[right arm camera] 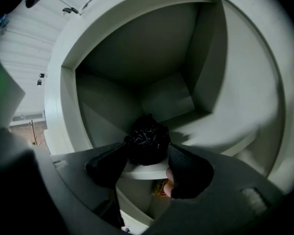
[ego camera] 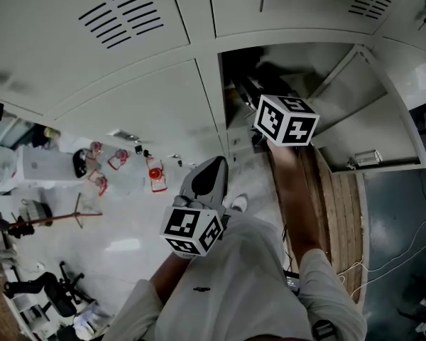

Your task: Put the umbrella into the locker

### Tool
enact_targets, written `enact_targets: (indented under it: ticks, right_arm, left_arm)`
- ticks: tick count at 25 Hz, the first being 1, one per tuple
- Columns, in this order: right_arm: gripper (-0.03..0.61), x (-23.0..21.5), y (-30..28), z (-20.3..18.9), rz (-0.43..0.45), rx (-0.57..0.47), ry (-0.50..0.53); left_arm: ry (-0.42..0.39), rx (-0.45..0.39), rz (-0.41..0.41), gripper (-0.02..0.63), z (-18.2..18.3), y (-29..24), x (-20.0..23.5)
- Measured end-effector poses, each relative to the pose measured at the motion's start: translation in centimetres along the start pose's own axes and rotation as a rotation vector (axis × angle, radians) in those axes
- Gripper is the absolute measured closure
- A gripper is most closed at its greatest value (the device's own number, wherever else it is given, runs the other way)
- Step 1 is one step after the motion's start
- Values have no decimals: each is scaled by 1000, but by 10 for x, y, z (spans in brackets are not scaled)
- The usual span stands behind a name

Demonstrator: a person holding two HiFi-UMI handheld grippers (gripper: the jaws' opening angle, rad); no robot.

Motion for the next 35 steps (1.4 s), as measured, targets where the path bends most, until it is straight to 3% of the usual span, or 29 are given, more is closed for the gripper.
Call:
enact_targets:
  ticks: [13, 20, 28, 35]
  right_arm:
    - [347, 5, 52, -16, -35, -22, 90]
    - [382, 10, 83, -30, -111, -5, 171]
    - [467, 9, 123, -52, -106, -27, 83]
    - [528, 15, 152, -59, -175, -75, 118]
  left_arm:
    - [-8, -7, -18, 597, -7, 7, -6]
    - [-9, -6, -30, 597, -9, 6, -3]
    - [-19, -13, -43, 597, -7, 4, -5]
    - [-18, -16, -38, 597, -7, 4, -3]
Point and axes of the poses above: the fingertips, and each gripper's own axes: y backward along the fingers, x to its left, z out of its top, the point moved 10 cm from there along y, backward along the fingers, and after that the axes turned 7 degrees about x, right-handed, at the moved point
